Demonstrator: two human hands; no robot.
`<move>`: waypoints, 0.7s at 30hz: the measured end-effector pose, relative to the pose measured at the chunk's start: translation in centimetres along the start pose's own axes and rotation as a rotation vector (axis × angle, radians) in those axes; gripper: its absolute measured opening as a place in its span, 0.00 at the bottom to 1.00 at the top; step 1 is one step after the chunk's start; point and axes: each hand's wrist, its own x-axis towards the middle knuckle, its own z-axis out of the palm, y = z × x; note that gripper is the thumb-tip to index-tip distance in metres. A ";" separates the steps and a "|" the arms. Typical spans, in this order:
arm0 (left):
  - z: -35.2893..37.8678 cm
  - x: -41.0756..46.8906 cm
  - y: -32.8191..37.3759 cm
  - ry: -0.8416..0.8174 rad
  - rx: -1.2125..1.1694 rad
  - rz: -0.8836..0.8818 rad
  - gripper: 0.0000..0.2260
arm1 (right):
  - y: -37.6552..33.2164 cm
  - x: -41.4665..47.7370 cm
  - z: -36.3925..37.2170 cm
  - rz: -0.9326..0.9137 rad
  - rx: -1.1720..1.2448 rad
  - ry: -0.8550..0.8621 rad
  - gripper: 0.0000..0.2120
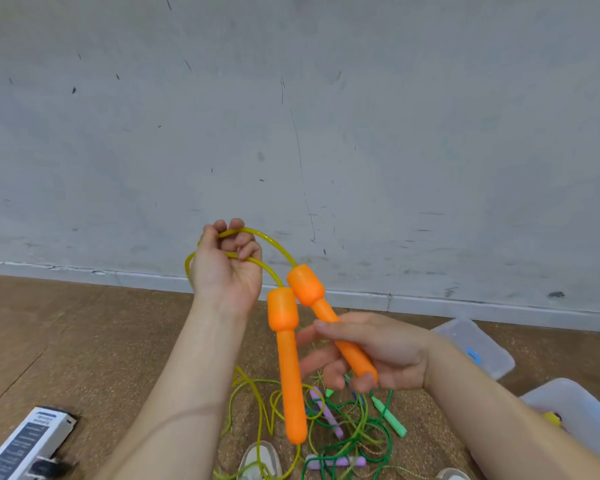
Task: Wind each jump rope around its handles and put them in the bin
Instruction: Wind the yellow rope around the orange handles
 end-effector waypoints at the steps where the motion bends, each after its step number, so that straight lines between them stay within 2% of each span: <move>1: 0.0 0.1 0.2 0.014 -0.012 0.011 0.14 | 0.1 0.1 0.2 -0.007 0.023 -0.037 0.19; 12: 0.2 -0.1 0.6 0.159 -0.068 0.129 0.12 | 2.8 2.2 5.4 -0.024 0.318 -0.283 0.26; 17: 0.7 -0.3 0.0 0.148 -0.117 0.104 0.11 | 3.7 3.3 8.3 -0.120 0.460 -0.161 0.20; 21: 0.7 -0.2 -0.2 0.112 -0.094 0.089 0.09 | 2.7 3.2 8.5 -0.205 0.430 0.019 0.18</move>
